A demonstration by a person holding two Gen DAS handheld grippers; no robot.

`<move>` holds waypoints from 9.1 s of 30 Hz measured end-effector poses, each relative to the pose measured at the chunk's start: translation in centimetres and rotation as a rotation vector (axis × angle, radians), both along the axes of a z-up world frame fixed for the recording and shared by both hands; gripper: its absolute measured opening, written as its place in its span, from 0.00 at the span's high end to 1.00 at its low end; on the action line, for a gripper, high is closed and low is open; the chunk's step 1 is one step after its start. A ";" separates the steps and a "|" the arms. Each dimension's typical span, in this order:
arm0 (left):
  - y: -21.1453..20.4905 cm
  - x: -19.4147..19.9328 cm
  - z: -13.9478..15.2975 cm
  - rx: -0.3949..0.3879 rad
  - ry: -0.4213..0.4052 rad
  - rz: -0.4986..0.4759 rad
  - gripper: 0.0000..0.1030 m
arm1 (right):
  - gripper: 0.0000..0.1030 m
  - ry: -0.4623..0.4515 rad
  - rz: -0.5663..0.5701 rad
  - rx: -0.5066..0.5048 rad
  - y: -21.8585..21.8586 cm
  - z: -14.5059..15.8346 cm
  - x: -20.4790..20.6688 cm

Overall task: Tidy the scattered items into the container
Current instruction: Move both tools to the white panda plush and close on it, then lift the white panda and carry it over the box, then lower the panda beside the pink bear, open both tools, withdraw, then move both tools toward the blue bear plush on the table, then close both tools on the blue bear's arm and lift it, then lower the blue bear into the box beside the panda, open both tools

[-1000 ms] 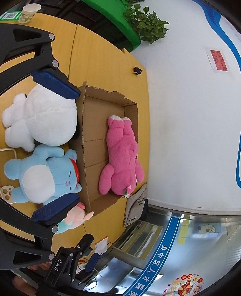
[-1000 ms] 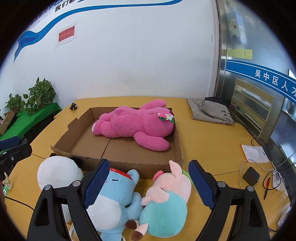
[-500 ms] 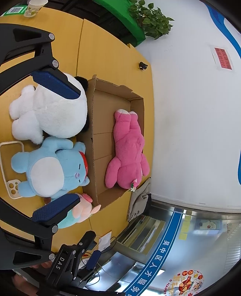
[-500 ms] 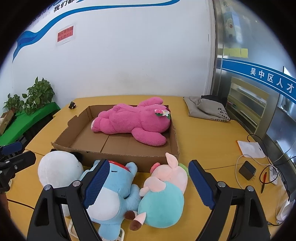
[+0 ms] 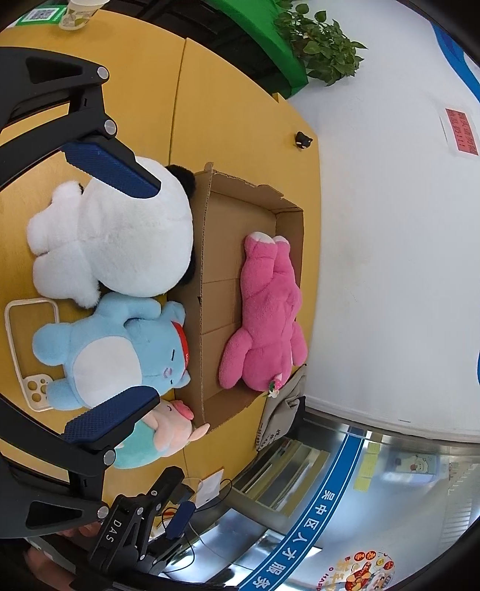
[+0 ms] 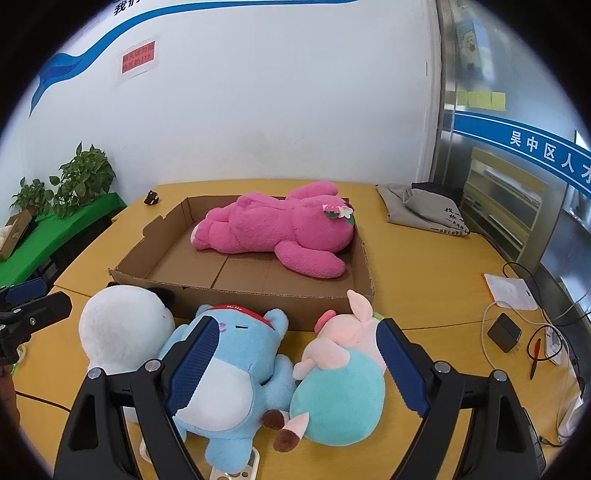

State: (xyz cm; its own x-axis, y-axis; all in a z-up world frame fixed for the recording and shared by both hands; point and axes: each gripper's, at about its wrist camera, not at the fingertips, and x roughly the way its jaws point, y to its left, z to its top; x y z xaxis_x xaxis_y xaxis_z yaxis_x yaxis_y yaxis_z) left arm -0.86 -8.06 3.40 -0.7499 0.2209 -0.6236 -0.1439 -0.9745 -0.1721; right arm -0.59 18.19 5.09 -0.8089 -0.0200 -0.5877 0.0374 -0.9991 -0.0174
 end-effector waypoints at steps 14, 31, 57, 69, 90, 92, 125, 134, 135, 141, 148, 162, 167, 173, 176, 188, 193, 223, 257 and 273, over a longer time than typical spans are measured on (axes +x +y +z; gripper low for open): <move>-7.5 -6.8 -7.7 0.075 -0.212 -0.050 0.00 | 0.15 -0.208 0.484 -0.137 -13.7 -7.3 -1.0; -9.4 -7.9 -10.6 0.188 -0.273 -0.187 0.25 | 0.39 -0.222 0.496 -0.108 -19.4 -12.9 -3.7; -3.9 -24.9 2.6 0.068 -0.050 -0.313 0.28 | 0.48 0.040 0.350 -0.298 -14.3 1.3 -17.4; -5.4 -29.3 -9.3 0.068 -0.199 -0.264 0.28 | 0.49 -0.220 0.317 -0.334 -17.7 -8.3 -24.2; -6.9 -21.1 -15.4 0.027 -0.388 -0.139 0.18 | 0.19 -0.328 0.076 -0.075 -14.3 -10.1 -17.2; -7.0 -19.4 -14.8 0.006 -0.344 -0.102 0.21 | 0.18 -0.252 0.093 -0.117 -12.9 -7.4 -14.9; 3.6 -1.1 -0.8 0.009 -0.015 -0.061 0.00 | 0.18 0.000 -0.032 0.033 -1.0 0.1 -2.7; 3.5 -1.0 -1.5 0.026 -0.031 -0.068 0.00 | 0.18 -0.005 -0.028 0.048 -1.8 -0.2 -3.0; 3.5 -1.0 -1.6 0.030 -0.036 -0.068 0.00 | 0.18 -0.005 -0.027 0.049 -1.8 -0.2 -2.9; 3.6 -0.8 -1.9 0.037 -0.044 -0.067 0.00 | 0.18 -0.012 -0.026 0.049 -1.8 -0.4 -2.8; 3.8 -0.4 -1.9 0.041 -0.045 -0.060 0.00 | 0.18 -0.018 -0.035 0.042 -1.3 -0.6 -2.8; 3.5 -0.5 -2.9 0.051 -0.072 -0.054 0.00 | 0.18 -0.038 -0.030 0.036 -0.7 -1.4 -2.7; 2.4 -0.6 -4.4 0.079 -0.103 -0.030 0.00 | 0.18 -0.056 -0.017 0.038 -1.0 -2.0 -2.9; 0.4 -0.9 -6.6 0.113 -0.143 0.000 0.00 | 0.18 -0.127 0.117 0.020 -3.2 -4.4 -3.6; -0.8 -1.2 -7.8 0.123 -0.170 0.016 0.00 | 0.20 -0.191 0.197 0.052 -5.8 -7.7 -4.3; -4.7 -2.8 -11.6 0.130 -0.248 0.025 0.00 | 0.20 -0.294 0.536 -0.287 -8.5 -11.2 -3.5; -6.3 -2.7 -13.1 0.138 -0.289 0.016 0.00 | 0.20 -0.264 0.434 -0.376 -6.1 -10.1 -4.1; -2.6 -1.9 -4.8 0.065 -0.088 -0.141 0.78 | 0.79 -0.342 0.304 -0.415 -3.4 -10.6 -7.8; 6.9 -21.2 -6.1 -0.203 -0.143 -0.045 0.60 | 0.21 -0.300 -0.097 -0.136 1.1 -10.6 -22.3; 2.7 -11.0 -6.9 -0.095 -0.154 0.105 0.30 | 0.22 -0.241 -0.168 0.053 -2.7 -11.6 -14.8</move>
State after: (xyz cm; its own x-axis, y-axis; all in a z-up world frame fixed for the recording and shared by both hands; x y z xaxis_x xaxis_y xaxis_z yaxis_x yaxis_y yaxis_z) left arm -11.90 -5.34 -3.52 -0.6601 0.0811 -0.7468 -0.0200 -0.9957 -0.0904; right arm -15.42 15.51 -6.46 -0.6350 0.1379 -0.7601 -0.1192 -0.9896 -0.0800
